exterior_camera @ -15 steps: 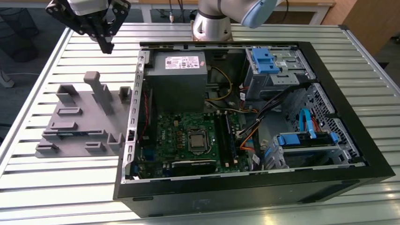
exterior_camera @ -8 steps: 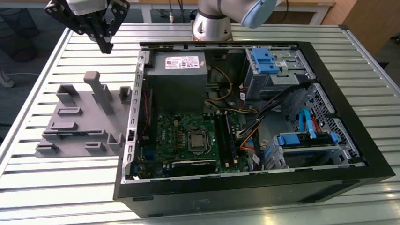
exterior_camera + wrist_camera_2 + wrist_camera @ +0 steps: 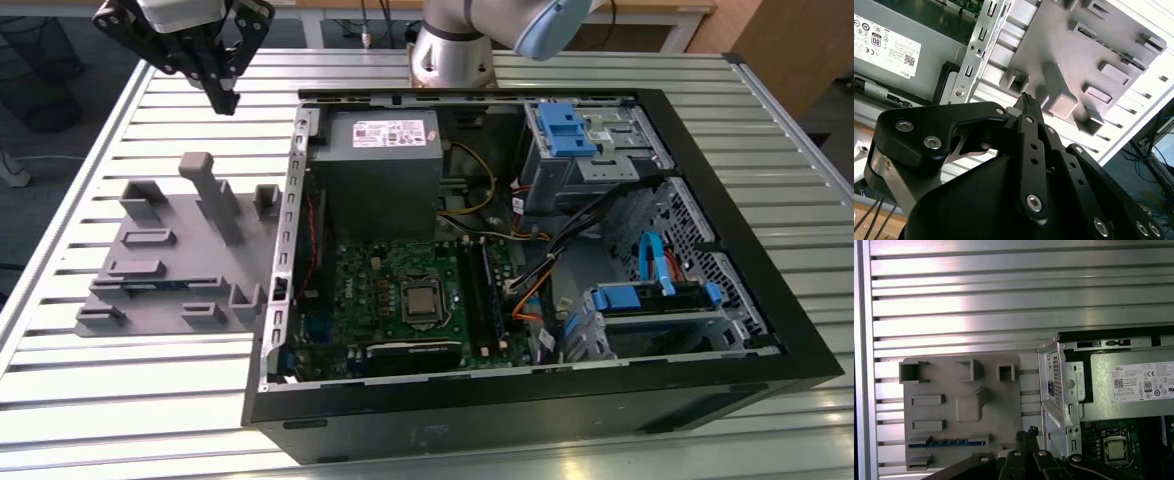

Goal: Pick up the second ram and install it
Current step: 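Reach for the second ram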

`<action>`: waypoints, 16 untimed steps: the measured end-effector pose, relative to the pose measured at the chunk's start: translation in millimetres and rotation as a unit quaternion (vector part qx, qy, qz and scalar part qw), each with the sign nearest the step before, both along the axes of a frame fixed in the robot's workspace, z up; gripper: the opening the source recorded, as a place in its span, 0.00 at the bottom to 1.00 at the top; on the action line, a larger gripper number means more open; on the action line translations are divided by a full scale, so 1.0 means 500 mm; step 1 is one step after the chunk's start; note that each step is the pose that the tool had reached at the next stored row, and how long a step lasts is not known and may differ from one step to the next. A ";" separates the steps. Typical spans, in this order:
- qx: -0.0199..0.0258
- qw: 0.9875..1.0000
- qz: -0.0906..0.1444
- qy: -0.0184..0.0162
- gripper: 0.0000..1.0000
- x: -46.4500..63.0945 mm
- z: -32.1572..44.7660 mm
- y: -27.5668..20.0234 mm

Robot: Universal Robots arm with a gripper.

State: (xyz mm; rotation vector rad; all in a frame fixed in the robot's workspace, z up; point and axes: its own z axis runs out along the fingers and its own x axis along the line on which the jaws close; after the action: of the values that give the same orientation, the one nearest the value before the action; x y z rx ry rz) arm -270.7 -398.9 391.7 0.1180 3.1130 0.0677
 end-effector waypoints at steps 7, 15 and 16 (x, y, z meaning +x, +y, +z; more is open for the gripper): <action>0.000 1.000 0.000 0.000 0.11 -0.003 0.000 0.0000; 0.000 1.000 0.000 0.000 0.11 -0.007 0.000 0.0000; 0.000 1.000 0.000 0.000 0.11 -0.009 0.000 0.0000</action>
State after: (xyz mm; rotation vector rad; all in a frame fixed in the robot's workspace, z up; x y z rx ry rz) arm -275.2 -398.9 391.6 0.1181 3.1129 0.0676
